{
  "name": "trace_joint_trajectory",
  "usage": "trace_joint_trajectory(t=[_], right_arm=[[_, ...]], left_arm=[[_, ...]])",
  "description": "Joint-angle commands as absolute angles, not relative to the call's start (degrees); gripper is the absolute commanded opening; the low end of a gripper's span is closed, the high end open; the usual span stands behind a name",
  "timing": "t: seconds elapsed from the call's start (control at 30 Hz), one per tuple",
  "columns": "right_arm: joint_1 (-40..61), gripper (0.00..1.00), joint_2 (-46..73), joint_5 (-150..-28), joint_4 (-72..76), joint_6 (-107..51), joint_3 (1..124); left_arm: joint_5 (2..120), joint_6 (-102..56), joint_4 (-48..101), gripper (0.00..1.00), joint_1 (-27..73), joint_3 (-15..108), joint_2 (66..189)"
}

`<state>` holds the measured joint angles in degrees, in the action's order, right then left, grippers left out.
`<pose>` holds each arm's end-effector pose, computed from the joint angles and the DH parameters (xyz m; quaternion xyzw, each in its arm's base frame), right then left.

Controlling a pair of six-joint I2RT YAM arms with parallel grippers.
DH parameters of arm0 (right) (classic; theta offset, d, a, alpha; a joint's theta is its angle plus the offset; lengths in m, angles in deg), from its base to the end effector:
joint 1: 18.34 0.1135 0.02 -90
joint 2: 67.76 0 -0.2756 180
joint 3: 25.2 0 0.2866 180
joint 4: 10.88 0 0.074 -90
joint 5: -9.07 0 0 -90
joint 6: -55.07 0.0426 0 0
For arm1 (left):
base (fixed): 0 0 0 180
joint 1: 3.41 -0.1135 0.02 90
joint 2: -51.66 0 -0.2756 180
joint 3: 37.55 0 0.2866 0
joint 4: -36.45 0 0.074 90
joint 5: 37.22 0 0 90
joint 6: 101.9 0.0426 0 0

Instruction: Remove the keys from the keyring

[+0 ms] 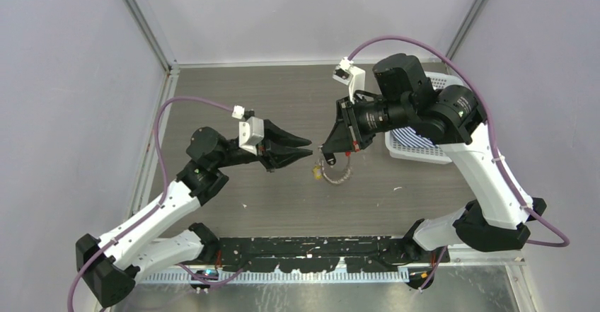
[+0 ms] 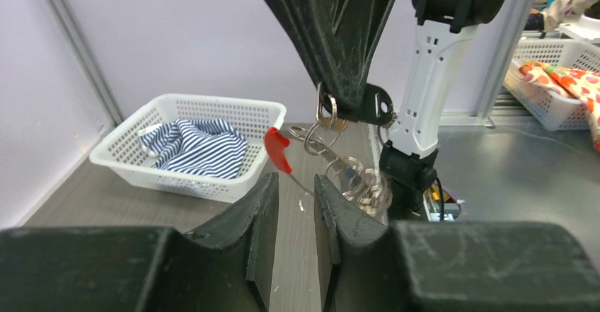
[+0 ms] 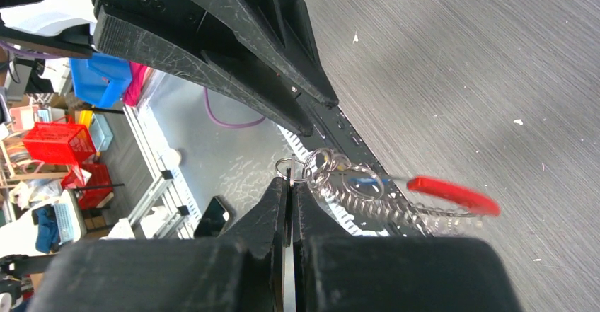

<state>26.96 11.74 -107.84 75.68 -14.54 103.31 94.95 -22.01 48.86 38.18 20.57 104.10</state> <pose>0.1597 0.1888 0.5326 -0.2886 0.8297 0.4085 0.2479 0.1587 -0.1791 0.3931 0.4289 0.4483 -0.5194 0.5876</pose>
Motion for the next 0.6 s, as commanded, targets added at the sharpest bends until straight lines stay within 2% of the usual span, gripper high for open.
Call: trace_joint_trajectory(t=[0.0, 0.57], right_arm=[[27.10, 0.01, 11.70, -109.97, 74.94, -16.04, 105.74], [28.02, 0.01, 11.79, -110.79, 75.46, -16.92, 105.98]], left_arm=[[98.82, -24.17, 53.80, 0.27, 37.99, 24.27, 105.07], [104.62, -26.59, 56.05, 0.27, 37.99, 27.48, 109.72]])
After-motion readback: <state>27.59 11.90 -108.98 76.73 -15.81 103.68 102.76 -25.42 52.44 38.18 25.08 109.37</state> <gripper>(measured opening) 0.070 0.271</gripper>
